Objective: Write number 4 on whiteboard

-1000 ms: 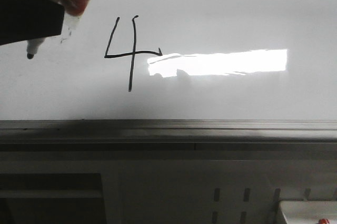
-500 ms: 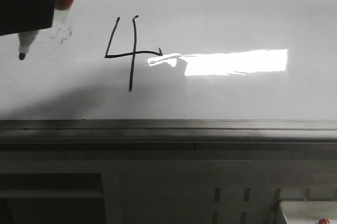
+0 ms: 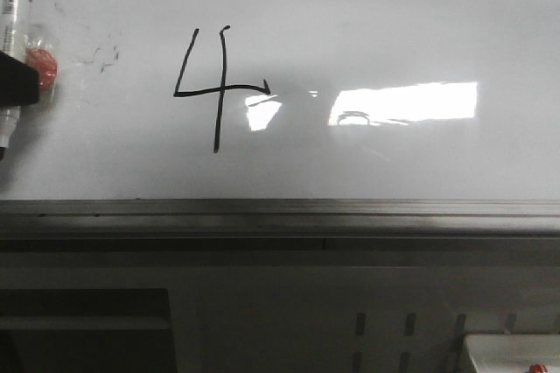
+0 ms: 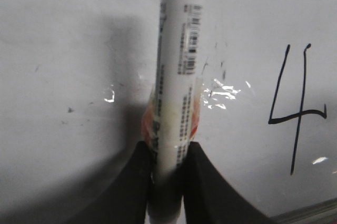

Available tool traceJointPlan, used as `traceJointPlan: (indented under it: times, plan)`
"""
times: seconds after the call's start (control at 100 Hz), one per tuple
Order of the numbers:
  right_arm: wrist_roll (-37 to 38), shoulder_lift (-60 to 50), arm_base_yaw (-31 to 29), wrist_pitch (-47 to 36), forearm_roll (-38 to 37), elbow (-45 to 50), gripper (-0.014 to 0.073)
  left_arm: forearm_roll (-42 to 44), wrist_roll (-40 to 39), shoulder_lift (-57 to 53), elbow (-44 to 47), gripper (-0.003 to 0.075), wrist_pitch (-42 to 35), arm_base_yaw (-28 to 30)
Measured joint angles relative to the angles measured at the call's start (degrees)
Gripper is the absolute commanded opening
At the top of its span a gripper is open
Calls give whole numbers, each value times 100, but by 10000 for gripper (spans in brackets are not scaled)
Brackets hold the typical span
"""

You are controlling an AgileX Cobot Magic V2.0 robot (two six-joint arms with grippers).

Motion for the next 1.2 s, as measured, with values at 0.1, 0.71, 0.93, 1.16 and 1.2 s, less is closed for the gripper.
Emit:
traceJointPlan:
  times: [0.1, 0.71, 0.93, 1.16, 1.2]
  plan:
    - [0, 0, 0, 0, 0, 0, 500, -47, -13, 203, -160, -20, 60, 0]
    - [-13, 0, 0, 43, 0, 0, 500, -82, -13, 339, -271, 136, 97, 0]
    - [-13, 0, 0, 43, 0, 0, 500, -82, -13, 339, -271, 479, -182, 0]
    - [-13, -14, 0, 43, 0, 0, 409, -82, -13, 103, -271, 482, -303, 0]
    - [-13, -39, 0, 43, -25, 0, 325, -70, -13, -47, -271, 479, -303, 0]
